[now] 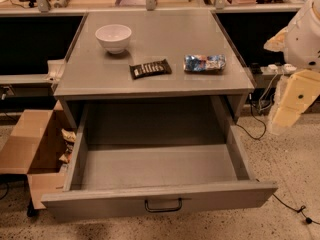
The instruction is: Place rxbar chocolate into top drawer
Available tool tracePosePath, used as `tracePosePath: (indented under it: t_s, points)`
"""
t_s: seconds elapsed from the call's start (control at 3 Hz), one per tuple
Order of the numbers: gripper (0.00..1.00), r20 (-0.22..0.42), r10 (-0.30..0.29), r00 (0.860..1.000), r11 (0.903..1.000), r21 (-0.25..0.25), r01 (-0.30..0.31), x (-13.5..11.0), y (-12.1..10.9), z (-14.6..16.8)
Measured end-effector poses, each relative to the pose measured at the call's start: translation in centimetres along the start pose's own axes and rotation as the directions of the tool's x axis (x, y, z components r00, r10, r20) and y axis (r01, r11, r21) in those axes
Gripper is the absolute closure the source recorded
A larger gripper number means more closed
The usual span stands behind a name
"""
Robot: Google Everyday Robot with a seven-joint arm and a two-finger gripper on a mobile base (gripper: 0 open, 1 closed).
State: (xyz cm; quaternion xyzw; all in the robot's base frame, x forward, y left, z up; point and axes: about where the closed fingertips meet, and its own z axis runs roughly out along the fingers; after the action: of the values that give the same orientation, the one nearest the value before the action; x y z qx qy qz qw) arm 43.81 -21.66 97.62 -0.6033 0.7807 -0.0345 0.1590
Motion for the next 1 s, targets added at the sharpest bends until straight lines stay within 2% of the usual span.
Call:
tracePosePath:
  t_s: [0.33,0.67,1.0]
  points:
    - [0.0,0.0,0.0,1.0,1.0,0.0,0.0,0.0,0.0,0.0]
    - [0.0,0.055,-0.026,0.998,0.9997,0.004,0.025,-1.4,-2.3,1.7]
    - [0.0,0.125,-0.062,0.99,0.9976,-0.023,0.065,-3.9,-4.6,4.5]
